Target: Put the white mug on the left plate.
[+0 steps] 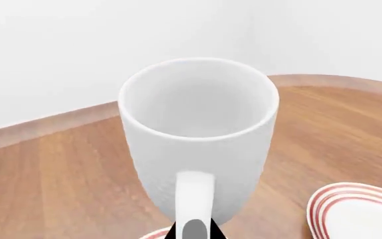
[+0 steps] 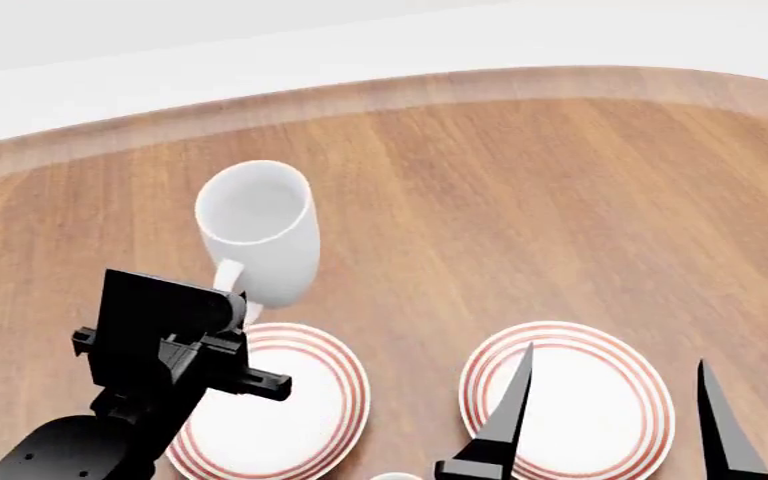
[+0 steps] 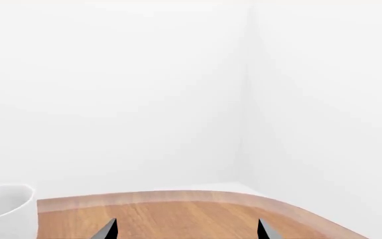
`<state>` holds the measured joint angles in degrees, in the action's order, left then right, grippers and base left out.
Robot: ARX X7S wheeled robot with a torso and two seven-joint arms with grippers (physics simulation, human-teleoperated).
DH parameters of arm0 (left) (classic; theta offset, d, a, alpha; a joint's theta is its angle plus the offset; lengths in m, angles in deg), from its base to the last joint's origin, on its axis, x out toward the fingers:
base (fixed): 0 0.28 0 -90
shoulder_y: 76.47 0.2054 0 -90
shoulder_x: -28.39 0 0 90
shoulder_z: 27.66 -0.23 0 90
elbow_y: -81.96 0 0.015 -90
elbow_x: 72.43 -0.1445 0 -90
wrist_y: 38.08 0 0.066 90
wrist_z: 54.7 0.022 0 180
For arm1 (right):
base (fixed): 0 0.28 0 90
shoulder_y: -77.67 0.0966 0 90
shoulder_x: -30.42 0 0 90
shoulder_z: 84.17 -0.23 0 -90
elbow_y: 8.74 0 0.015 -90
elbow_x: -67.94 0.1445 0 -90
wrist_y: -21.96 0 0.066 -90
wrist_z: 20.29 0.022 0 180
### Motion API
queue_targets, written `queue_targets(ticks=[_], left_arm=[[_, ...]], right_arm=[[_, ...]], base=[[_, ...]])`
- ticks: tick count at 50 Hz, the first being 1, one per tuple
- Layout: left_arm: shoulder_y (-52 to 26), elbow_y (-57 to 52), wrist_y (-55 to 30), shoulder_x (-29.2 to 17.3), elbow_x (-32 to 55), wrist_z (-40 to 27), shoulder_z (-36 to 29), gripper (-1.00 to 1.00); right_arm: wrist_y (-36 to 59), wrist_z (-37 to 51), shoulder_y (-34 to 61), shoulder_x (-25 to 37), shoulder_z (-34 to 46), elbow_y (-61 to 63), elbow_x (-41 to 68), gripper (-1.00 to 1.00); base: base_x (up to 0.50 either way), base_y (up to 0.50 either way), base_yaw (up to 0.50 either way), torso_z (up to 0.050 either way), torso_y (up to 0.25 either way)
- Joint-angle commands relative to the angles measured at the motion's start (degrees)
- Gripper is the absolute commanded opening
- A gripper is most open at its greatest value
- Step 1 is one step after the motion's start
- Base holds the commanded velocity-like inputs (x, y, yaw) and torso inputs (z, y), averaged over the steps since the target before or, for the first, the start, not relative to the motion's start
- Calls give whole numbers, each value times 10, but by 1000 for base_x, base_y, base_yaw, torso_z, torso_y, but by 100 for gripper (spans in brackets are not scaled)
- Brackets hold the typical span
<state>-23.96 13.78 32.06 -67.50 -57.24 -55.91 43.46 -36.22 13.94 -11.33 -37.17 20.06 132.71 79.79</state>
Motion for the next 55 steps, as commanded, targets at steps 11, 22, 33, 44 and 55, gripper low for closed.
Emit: queue_targets(ticks=[11, 22, 33, 44, 55], left_arm=[[-1, 84, 56, 9, 7, -1, -5, -100], [-1, 122, 84, 11, 12, 2, -7, -100], [10, 119, 87, 7, 18, -2, -11, -100], [15, 152, 111, 8, 22, 1, -13, -100], [20, 179, 132, 10, 24, 4, -18, -100]], right_arm=[[-4, 4, -3, 3, 1, -4, 2, 100], [-15, 4, -5, 5, 1, -15, 4, 100], [-15, 6, -4, 5, 5, -16, 3, 100], [-9, 9, -2, 6, 7, -12, 4, 100], [-16, 9, -3, 7, 9, -19, 5, 100]], base=[[0, 0, 0, 0, 0], [0, 0, 0, 0, 1], [0, 0, 0, 0, 0], [0, 0, 0, 0, 0], [0, 0, 0, 0, 1]])
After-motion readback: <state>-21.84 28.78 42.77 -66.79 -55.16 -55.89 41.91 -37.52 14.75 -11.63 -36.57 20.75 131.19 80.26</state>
